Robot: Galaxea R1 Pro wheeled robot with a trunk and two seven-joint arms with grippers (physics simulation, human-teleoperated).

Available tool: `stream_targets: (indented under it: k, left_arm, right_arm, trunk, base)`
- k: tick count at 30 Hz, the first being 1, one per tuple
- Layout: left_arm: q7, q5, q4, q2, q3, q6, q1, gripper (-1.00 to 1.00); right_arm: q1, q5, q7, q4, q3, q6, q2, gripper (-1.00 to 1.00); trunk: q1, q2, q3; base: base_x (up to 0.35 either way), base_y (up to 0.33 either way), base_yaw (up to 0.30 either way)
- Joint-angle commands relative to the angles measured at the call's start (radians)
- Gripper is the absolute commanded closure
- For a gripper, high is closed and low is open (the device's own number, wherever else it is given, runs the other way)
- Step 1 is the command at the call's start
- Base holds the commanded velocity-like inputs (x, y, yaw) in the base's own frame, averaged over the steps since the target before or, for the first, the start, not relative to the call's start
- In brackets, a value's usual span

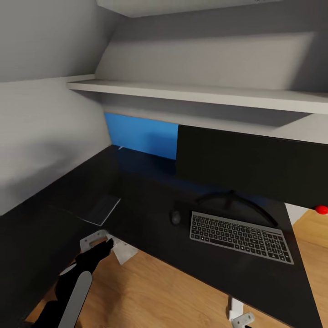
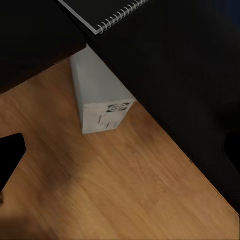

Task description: In the bedroom, organize the workspace by keeping the computer under the desk, ensuring the monitor is on the desk, placing the keyboard on the desk next to the monitor, placing the mouse on the desk next to the keyboard, moving the folder from the swivel chair onto the desk next to the mouse, stacking the notebook on top of the folder with the pen on top of the notebook, and positioning the swivel chair next to the desk.

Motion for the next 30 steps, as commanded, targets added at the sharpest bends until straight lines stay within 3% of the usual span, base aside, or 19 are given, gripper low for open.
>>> stream_targets:
  k: [1, 9, 22, 30]
  left_arm:
    - [0.010, 0.010, -0.001, 0.000, -0.001, 0.001, -0.001, -1.00]
    - [0.011, 0.010, -0.001, -0.006, -0.004, -0.001, 0.009, -1.00]
    - [0.012, 0.010, 0.002, -0.011, -0.005, -0.001, 0.011, -1.00]
    - [0.012, 0.011, 0.002, -0.013, -0.007, -0.001, 0.017, -1.00]
  right_arm:
    - [-0.001, 0.009, 0.008, -0.003, -0.006, -0.003, 0.002, -1.00]
    - [-0.018, 0.009, 0.006, 0.006, -0.003, 0.037, 0.002, -1.00]
    - [-0.032, 0.009, 0.005, 0.017, -0.002, 0.046, 0.002, -1.00]
    - [-0.066, 0.010, 0.004, 0.059, -0.002, 0.047, 0.002, -1.00]
  trunk:
    - [0.000, -0.001, 0.000]
    - [0.000, -0.001, 0.009]
    - [0.000, -0.001, 0.023]
    - [0.000, -0.001, 0.031]
  base:
    - [0.000, 0.000, 0.215]
    - [-0.028, -0.027, 0.219]
    - [-0.225, -0.198, 0.230]
    - [-0.087, -0.072, 0.238]
